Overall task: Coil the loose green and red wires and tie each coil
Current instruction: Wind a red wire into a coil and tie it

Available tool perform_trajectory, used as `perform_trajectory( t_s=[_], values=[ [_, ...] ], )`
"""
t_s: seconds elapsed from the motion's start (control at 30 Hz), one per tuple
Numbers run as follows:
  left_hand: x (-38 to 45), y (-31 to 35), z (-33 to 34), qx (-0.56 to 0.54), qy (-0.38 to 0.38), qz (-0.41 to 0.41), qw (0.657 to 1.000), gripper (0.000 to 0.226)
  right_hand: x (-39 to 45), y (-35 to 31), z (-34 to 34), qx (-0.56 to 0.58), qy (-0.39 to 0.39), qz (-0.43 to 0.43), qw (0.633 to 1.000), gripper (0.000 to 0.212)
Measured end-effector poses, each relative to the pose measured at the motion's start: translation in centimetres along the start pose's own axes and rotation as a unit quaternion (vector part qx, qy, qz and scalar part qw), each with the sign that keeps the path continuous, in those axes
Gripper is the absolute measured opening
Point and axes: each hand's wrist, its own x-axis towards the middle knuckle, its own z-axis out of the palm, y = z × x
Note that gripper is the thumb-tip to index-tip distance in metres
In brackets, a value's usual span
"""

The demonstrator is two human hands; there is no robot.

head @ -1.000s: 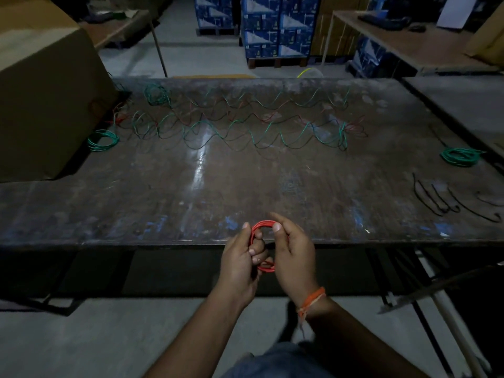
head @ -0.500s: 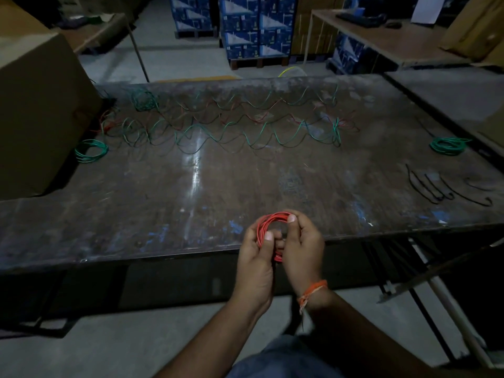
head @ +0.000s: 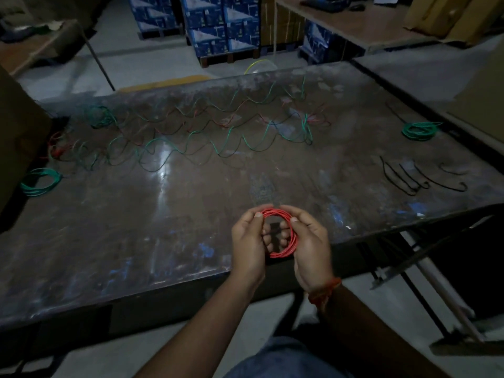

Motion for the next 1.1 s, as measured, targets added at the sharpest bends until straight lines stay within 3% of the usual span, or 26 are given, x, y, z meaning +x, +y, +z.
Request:
perform_trajectory(
  t_s=[0.1,0.23,0.43,0.53,0.8,1.0,1.1],
  values=[
    [2.1,-0.8,3.1,0.073,-0.015,0.039,0.996,0.025,2.8,-1.2,-1.6,-0.005,0.006,0.018,1.0,0.03],
    [5.0,-2.1,7.4,0.118,0.006,0.072,0.99,0.021,7.5,-1.2,-3.4,-0.092,0.06,0.034,0.993,0.048],
    [9.3,-4.1,13.2,0.156,0.01,0.076,0.985,0.025,14.4,-2.7,-6.7,-0.126,0.135,0.003,0.983,0.029],
    [10.5,-4.5,15.7,0.129,0.027,0.068,0.989,0.018,16.4,-3.8,-8.4,-0.183,0.139,-0.023,0.973,0.01],
    [12.2,-6.6,19.4,0.076,0.06,0.047,0.994,0.032,19.9,-3.7,-11.5,-0.196,0.143,-0.005,0.97,0.016],
    [14.1,-7.2,20.7,0.1,0.024,0.005,0.995,0.036,21.9,-3.5,-12.8,-0.121,0.169,0.046,0.977,0.017],
    [14.5,-7.4,20.9,0.078,0.011,-0.003,0.997,0.035,21.8,-3.5,-13.3,-0.136,0.154,0.049,0.977,0.017]
  ],
)
